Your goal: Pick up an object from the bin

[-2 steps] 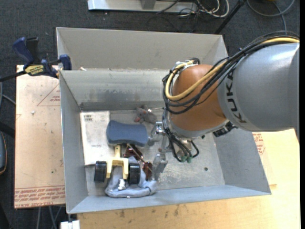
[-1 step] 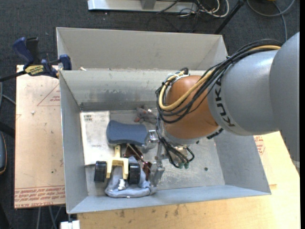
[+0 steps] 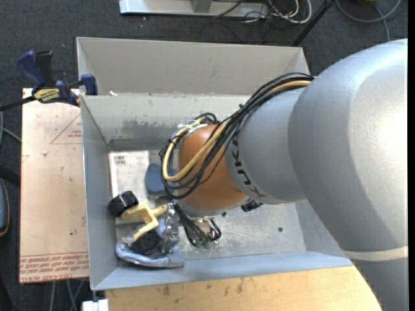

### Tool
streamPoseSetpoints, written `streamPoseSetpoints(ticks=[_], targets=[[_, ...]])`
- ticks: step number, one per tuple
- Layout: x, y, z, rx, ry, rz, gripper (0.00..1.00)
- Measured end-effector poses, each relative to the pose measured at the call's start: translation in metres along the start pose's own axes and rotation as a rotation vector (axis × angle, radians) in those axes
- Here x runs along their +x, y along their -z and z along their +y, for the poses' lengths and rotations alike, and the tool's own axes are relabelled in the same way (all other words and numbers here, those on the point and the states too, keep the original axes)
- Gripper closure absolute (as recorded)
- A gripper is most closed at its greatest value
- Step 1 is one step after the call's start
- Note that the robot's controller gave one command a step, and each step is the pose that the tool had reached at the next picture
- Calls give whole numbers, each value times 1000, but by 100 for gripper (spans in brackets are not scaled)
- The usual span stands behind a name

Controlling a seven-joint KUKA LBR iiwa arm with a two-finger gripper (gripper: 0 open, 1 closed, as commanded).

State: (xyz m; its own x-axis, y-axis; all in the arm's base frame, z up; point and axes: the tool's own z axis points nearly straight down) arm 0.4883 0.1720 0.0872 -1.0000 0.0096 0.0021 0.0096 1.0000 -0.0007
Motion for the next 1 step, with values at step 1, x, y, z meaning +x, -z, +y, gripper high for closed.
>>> streamPoseSetpoints(ticks=[1], targets=[[1, -1, 2, -1, 2, -1, 100]])
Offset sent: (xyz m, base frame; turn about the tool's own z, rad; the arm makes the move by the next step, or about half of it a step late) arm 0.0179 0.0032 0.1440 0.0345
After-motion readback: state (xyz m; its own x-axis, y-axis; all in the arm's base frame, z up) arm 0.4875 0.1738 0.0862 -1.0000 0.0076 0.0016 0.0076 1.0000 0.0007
